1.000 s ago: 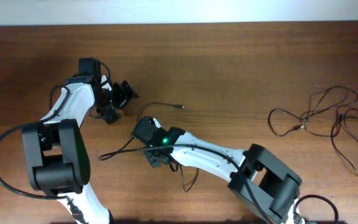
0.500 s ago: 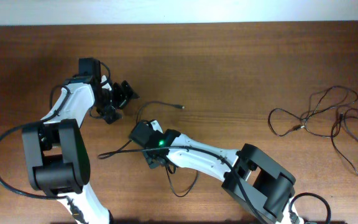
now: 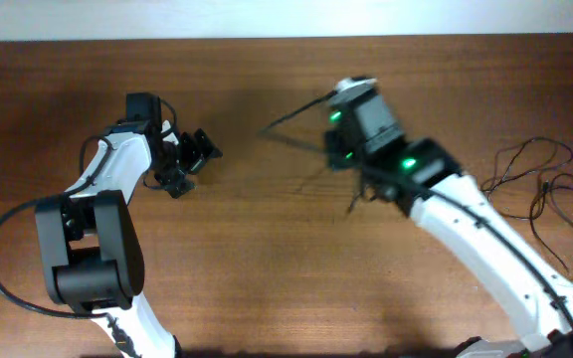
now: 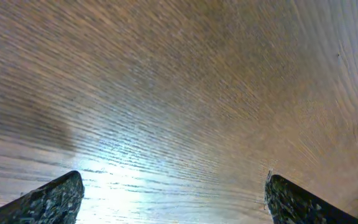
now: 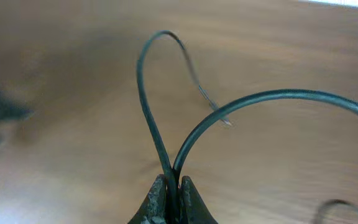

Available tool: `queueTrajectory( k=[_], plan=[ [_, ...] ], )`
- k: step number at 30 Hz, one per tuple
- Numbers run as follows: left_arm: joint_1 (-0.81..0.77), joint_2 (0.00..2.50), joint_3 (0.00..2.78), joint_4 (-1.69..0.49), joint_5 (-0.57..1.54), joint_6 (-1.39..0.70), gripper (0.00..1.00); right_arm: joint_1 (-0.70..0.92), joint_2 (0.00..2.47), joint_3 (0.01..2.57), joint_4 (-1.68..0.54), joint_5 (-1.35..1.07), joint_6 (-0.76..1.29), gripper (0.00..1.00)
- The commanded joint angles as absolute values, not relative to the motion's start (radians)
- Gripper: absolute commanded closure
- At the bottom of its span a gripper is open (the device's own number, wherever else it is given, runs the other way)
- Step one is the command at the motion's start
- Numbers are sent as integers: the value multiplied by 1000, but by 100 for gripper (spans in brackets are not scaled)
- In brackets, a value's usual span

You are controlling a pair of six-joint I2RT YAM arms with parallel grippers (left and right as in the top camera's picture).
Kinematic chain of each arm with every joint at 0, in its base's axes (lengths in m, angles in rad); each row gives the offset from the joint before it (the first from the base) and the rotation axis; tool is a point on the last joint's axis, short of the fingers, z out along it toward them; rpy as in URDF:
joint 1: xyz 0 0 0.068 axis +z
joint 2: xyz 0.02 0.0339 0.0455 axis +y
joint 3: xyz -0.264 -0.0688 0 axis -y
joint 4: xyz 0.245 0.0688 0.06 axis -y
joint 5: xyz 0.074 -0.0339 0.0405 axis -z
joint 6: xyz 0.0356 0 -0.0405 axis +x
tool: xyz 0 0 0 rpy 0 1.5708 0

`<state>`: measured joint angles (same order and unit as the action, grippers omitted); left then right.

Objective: Untangle cables

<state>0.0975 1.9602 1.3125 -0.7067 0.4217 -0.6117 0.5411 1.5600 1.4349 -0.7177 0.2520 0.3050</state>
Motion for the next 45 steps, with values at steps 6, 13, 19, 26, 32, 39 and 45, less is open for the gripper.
queueTrajectory(
  k=[6,13,19,26,32,39,45],
  plan=[
    [101,1969,1306,-708,426,-621,5,286,1745,1442,-709,323,292,96],
    [101,1969,1306,-708,426,-621,5,235,1929,1442,-692,323,293,93],
    [101,1969,1306,-708,426,-621,5,207,1940,1441,-692,323,292,0],
    [101,1969,1306,-708,426,-621,10,207,1940,1441,-692,323,292,2],
    [100,1969,1306,-715,422,-604,4,207,1940,1441,-692,323,292,2],
    [119,1902,1306,-751,640,-297,1,207,1940,1441,-692,323,292,2],
    [118,1561,1306,-856,469,-233,1,207,1940,1441,-692,323,292,2]
  ],
)
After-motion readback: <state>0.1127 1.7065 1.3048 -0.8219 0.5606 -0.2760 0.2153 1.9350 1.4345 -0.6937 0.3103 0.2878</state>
